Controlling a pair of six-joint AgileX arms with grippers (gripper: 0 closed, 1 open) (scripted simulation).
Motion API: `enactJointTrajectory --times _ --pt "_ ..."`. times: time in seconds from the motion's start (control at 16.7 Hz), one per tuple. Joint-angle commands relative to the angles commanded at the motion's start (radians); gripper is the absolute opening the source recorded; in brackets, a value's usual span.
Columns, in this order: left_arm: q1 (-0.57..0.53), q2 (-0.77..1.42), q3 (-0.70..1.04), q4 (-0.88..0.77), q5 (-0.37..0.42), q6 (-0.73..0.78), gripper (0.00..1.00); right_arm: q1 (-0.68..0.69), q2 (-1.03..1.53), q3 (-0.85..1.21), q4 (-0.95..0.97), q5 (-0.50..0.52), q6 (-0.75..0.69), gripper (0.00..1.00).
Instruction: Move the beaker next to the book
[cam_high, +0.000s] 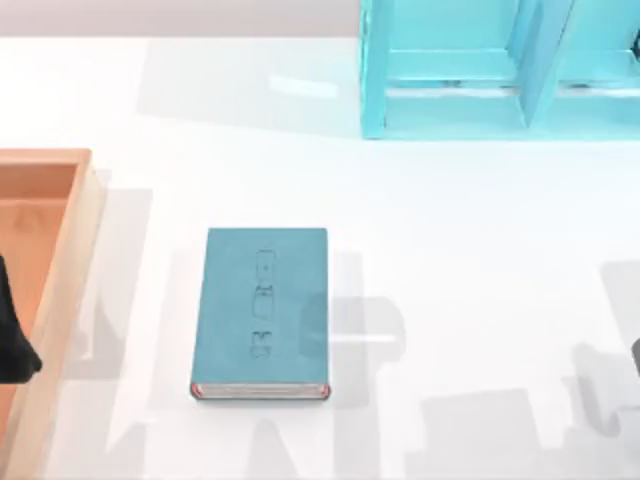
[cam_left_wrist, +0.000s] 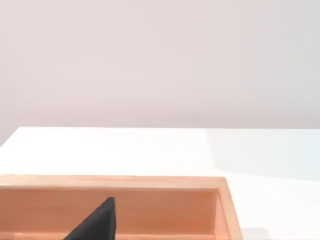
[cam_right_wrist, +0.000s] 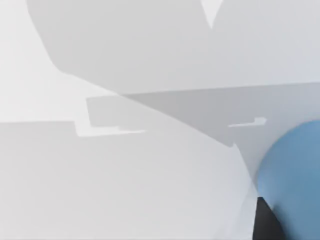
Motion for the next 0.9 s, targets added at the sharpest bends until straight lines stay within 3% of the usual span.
enactJointTrajectory --times 0.3,0.66,0.9 --pt "0.0 0.0 0.0 0.0 0.0 0.0 1.0 0.0 -0.008 0.014 -0.016 0.0 -0.002 0.0" --pt "0.0 0.0 0.0 0.0 0.0 0.0 1.0 -0.004 -0.081 0.134 -0.219 0.0 -0.003 0.0" --pt "0.0 0.0 0.0 0.0 0.0 0.0 1.0 -0.003 -0.091 0.149 -0.237 0.0 -0.004 0.0"
